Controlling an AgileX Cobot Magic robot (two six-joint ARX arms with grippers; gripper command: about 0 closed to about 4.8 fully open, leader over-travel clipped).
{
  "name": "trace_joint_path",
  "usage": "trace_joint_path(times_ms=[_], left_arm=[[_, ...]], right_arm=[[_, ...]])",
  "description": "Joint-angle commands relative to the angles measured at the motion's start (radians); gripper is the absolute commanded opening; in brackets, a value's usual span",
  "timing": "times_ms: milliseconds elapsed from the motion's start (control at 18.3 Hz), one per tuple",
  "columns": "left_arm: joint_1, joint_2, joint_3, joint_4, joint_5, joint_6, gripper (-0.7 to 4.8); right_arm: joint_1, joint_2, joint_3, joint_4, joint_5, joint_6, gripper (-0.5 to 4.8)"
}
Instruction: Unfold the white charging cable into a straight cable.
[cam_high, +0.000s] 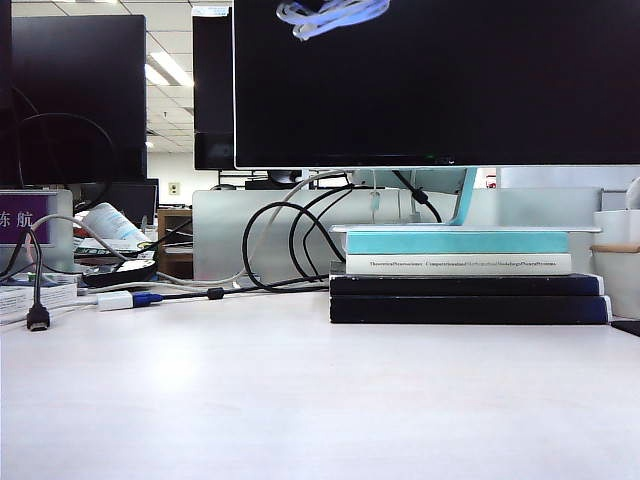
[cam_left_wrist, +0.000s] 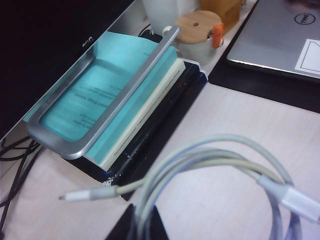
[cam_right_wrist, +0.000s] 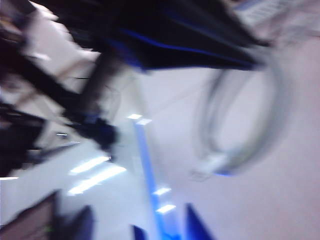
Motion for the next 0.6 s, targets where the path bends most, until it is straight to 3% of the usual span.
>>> trace_joint_path(times_ms=[55, 110, 438, 493, 602], left_arm=[[-0.031, 0.009, 0.001, 0.068, -0.004, 0.001, -0.04], [-0.033, 0.012, 0.001, 0.087, -0.003, -0.006, -0.04], [-0.043, 0.03, 0.001, 0.144, 0.005, -0.006, -0.04], [-0.045, 0.03, 0.001, 0.146, 0.003, -0.006, -0.04], [-0.056, 0.03, 0.001, 0.148, -0.013, -0.005, -0.04]], right_arm=[[0.005, -0.004, 0.004, -0.007, -0.058, 0.0, 0.61], [0.005, -0.004, 0.004, -0.006, -0.058, 0.0, -0.06], [0.005, -0.004, 0.004, -0.009, -0.072, 0.0, -0.04], [0.005, -0.004, 0.004, -0.007, -0.072, 0.0, 0.06], [0.005, -0.004, 0.004, -0.008, -0.027, 0.0, 1.32]])
